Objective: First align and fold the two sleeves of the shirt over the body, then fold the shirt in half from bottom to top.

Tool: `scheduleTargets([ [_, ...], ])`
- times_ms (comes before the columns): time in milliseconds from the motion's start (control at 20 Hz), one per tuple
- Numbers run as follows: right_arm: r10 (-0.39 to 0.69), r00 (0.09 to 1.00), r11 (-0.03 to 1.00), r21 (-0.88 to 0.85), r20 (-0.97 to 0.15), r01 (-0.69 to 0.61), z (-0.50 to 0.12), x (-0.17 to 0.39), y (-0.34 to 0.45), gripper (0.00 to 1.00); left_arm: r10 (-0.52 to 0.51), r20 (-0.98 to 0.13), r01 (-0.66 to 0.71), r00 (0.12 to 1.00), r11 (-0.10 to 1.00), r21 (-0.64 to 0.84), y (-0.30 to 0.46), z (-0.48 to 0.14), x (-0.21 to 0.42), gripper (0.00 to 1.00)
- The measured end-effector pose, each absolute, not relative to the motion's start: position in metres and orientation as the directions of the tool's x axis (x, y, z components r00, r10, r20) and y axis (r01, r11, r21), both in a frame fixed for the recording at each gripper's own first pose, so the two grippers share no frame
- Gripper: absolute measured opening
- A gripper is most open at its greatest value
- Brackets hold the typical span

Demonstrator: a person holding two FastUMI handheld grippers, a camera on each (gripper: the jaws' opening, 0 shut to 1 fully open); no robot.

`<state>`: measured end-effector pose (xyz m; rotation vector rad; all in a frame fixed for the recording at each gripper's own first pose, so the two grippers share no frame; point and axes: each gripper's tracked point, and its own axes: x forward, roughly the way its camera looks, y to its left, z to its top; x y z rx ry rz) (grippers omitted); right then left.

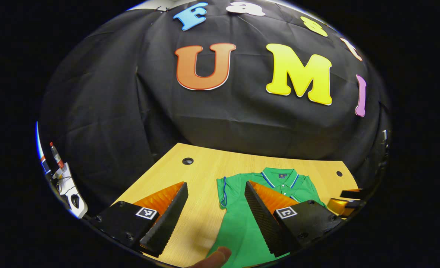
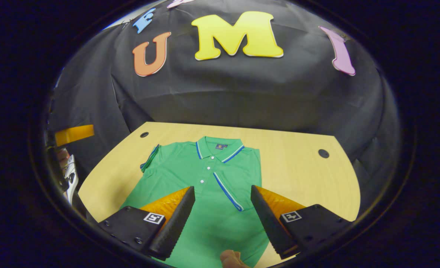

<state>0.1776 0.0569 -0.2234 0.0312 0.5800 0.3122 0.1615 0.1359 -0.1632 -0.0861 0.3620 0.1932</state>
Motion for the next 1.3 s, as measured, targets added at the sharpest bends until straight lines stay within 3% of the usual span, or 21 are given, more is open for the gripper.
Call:
scheduleTargets([
  [100,0.272,0.807,0.961,0.104,-0.524,-0.257,-0.207,0.159,0.051,0.92,0.144,-0.383,-0.179,0.912,0.982,-0.057,0.132,-0.181,0.192,1.00],
  [150,0.263,0.813,0.964,0.105,-0.520,-0.245,-0.197,0.146,0.049,0.97,0.135,-0.402,-0.174,0.906,0.983,-0.062,0.133,-0.195,0.209,0.99],
  [200,0.244,0.823,0.969,0.099,-0.513,-0.226,-0.187,0.137,0.046,0.92,0.132,-0.424,-0.171,0.896,0.984,-0.055,0.133,-0.212,0.225,0.99],
  [350,0.213,0.832,0.977,0.112,-0.513,-0.181,-0.170,0.115,0.044,0.92,0.118,-0.476,-0.154,0.872,0.987,-0.039,0.133,-0.250,0.255,0.99],
  [400,0.202,0.830,0.979,0.120,-0.520,-0.163,-0.167,0.107,0.045,0.97,0.115,-0.497,-0.152,0.860,0.988,-0.036,0.133,-0.268,0.269,0.99],
  [700,0.135,0.778,0.990,0.045,-0.614,-0.137,-0.193,0.072,0.055,0.97,0.096,-0.598,-0.126,0.796,0.992,-0.009,0.141,-0.329,0.304,0.98],
  [1000,0.136,0.763,0.989,0.044,-0.632,-0.140,-0.201,0.072,0.075,0.97,0.060,-0.646,-0.107,0.761,0.994,-0.034,0.138,-0.345,0.306,0.78],
  [1050,0.134,0.762,0.989,0.040,-0.634,-0.141,-0.202,0.072,0.077,0.98,0.062,-0.655,-0.114,0.753,0.993,-0.038,0.138,-0.347,0.304,0.84],
  [1100,0.131,0.760,0.989,0.036,-0.636,-0.141,-0.203,0.073,0.078,0.92,0.061,-0.662,-0.118,0.747,0.992,-0.042,0.139,-0.348,0.304,0.74],
  [1150,0.128,0.755,0.990,0.036,-0.642,-0.137,-0.206,0.072,0.079,0.92,0.061,-0.674,-0.131,0.736,0.990,-0.054,0.140,-0.350,0.303,0.78],
  [1300,0.124,0.743,0.992,0.056,-0.658,-0.115,-0.213,0.071,0.080,0.97,0.048,-0.716,-0.163,0.696,0.982,-0.093,0.142,-0.357,0.299,0.48],
])
